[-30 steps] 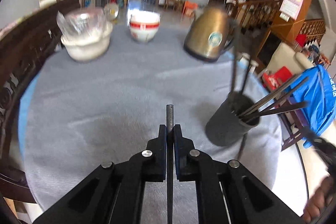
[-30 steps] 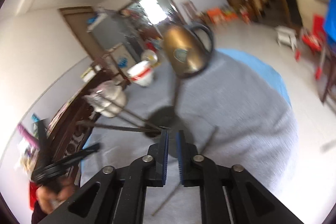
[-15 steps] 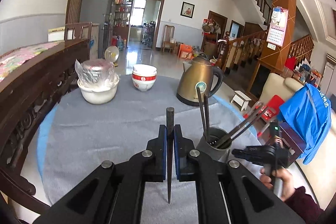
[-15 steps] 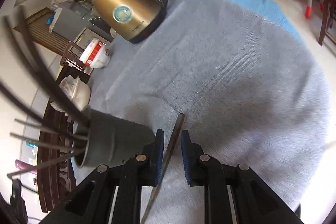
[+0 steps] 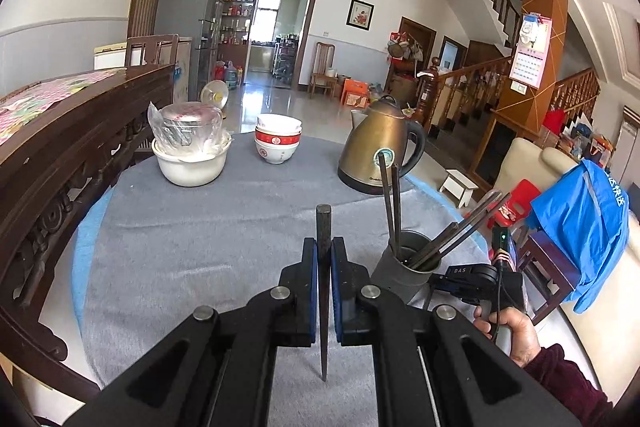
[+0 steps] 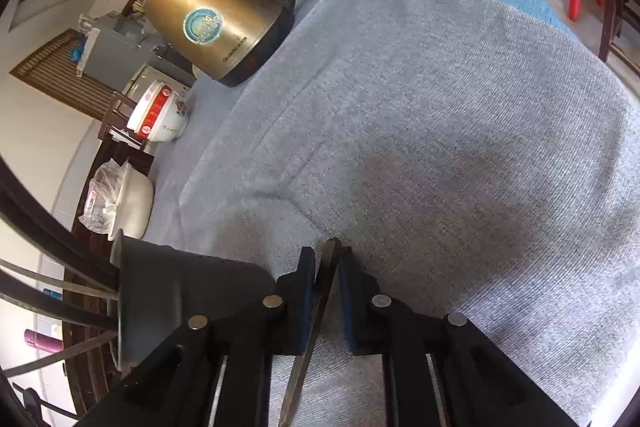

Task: Organize utensils
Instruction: 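Carry the chopstick upright with the left gripper toward the grey holder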

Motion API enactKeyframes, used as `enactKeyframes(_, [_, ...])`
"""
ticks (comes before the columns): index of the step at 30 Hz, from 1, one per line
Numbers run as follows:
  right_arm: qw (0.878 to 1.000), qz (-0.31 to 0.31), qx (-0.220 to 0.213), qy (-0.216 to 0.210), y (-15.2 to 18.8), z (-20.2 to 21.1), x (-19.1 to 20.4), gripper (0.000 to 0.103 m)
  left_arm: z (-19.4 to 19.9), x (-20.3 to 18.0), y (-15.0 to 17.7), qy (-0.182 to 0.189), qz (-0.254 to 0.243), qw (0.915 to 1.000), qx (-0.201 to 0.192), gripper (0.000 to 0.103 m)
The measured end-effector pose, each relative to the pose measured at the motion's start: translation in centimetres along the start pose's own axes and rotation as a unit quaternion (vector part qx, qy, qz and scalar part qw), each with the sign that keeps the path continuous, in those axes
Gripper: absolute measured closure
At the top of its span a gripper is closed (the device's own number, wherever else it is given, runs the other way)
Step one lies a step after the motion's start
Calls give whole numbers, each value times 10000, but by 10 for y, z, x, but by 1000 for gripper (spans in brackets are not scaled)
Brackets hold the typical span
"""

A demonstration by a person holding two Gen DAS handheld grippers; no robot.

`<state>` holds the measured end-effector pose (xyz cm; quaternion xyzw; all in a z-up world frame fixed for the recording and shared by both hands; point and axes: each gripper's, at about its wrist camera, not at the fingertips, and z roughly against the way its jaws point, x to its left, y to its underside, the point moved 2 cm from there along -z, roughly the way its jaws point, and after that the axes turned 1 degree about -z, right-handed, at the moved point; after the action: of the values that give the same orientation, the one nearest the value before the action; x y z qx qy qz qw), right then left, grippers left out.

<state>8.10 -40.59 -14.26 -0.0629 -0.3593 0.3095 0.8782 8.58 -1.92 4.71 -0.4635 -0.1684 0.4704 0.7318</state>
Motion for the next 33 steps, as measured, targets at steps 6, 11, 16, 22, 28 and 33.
enactKeyframes(6, [9983,-21,-448,-372,6,37,-5,91,5,-1,-4,-28,57,10000,-50,97])
enactKeyframes(11, [9918,264,-1024,-720,16,90,2,92,18,-10,-16,83,93,9996,-235,97])
enactKeyframes(16, [9767,738,-1739,-1022,28,147,22,93,32,-26,-30,276,134,9985,-449,97])
enactKeyframes(22, [9506,1283,-2543,-1231,43,205,53,93,44,-51,-47,450,95,9963,-724,97])
enactKeyframes(28, [9339,1795,-2954,-916,51,227,82,93,46,-75,-63,598,36,9944,-868,97])
enactKeyframes(33, [9737,1057,-1979,-397,28,189,45,88,46,-83,-56,633,-64,9943,-851,97])
